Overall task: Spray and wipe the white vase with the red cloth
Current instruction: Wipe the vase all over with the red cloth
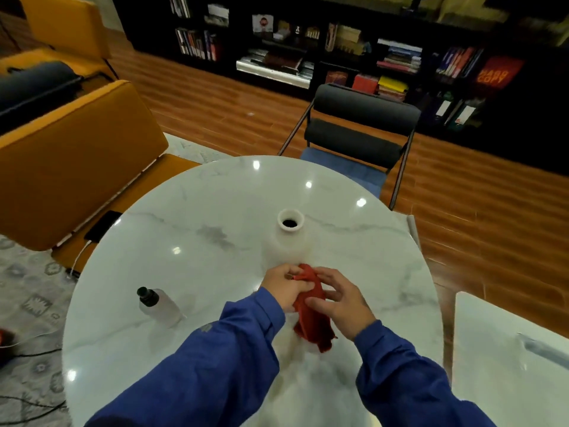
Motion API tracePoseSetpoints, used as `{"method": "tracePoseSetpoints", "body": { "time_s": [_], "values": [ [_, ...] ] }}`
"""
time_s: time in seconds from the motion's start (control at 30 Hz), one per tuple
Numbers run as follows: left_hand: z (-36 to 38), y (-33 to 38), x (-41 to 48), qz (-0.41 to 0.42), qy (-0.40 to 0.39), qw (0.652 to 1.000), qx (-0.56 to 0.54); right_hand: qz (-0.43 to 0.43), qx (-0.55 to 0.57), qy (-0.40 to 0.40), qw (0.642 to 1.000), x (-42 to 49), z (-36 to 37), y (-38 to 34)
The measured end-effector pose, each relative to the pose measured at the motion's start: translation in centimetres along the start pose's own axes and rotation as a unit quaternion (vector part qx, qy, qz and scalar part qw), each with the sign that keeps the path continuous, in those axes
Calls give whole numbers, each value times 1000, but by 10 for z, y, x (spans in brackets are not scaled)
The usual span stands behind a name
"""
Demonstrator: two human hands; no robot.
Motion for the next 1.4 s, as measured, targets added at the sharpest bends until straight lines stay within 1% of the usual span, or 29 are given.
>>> {"method": "tracePoseSetpoints", "body": {
  "time_s": [0.1,0.17,0.23,0.3,0.4,0.43,0.47,0.57,0.63,0.7,0.8,0.93,1.0,1.07,1.2,1.3,1.33,1.4],
  "values": [
    [9,8,-5,-5,-55,998,-38,-11,36,81,996,0,-2,4],
    [8,8,-8,-1,-69,997,-25,-8,49,117,992,2,-8,7],
    [-4,5,-8,5,-39,999,28,13,63,162,985,8,-17,10],
    [-24,5,-5,21,33,995,88,43,77,186,979,18,-25,12],
    [-55,15,-1,80,170,972,144,63,82,178,979,35,-29,11],
    [-60,22,-1,110,191,962,159,58,72,177,980,40,-28,10],
    [-63,29,-1,139,195,955,176,56,57,174,982,44,-27,10],
    [-61,49,7,183,151,944,227,67,6,146,987,55,-17,13],
    [-57,58,12,189,102,946,245,67,-9,132,989,61,-9,18],
    [-56,63,18,181,71,948,253,71,-8,140,988,69,-5,21],
    [-60,63,23,178,79,947,256,83,53,147,984,80,-7,20],
    [-65,62,27,181,90,946,255,107,80,118,984,101,-19,10],
    [-65,63,29,178,87,947,252,120,65,107,985,113,-25,1],
    [-66,63,31,176,84,947,255,120,30,80,989,123,-28,-11],
    [-68,63,32,177,88,945,259,83,-13,21,996,137,-28,-44],
    [-68,64,33,174,89,944,265,26,8,-46,999,133,-26,-65],
    [-69,64,33,174,89,944,267,2,8,-45,999,129,-26,-68],
    [-68,64,32,175,91,943,268,-45,-14,5,999,114,-25,-67]
  ]
}}
Point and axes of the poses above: each hand's wrist, its own x-axis towards the middle knuckle, its own z-axis out of the palm, y = z × x, the point moved 3 cm from there along x, towards the middle knuckle, and after that the axes turned 3 degrees about -y, right-handed, at the moved point
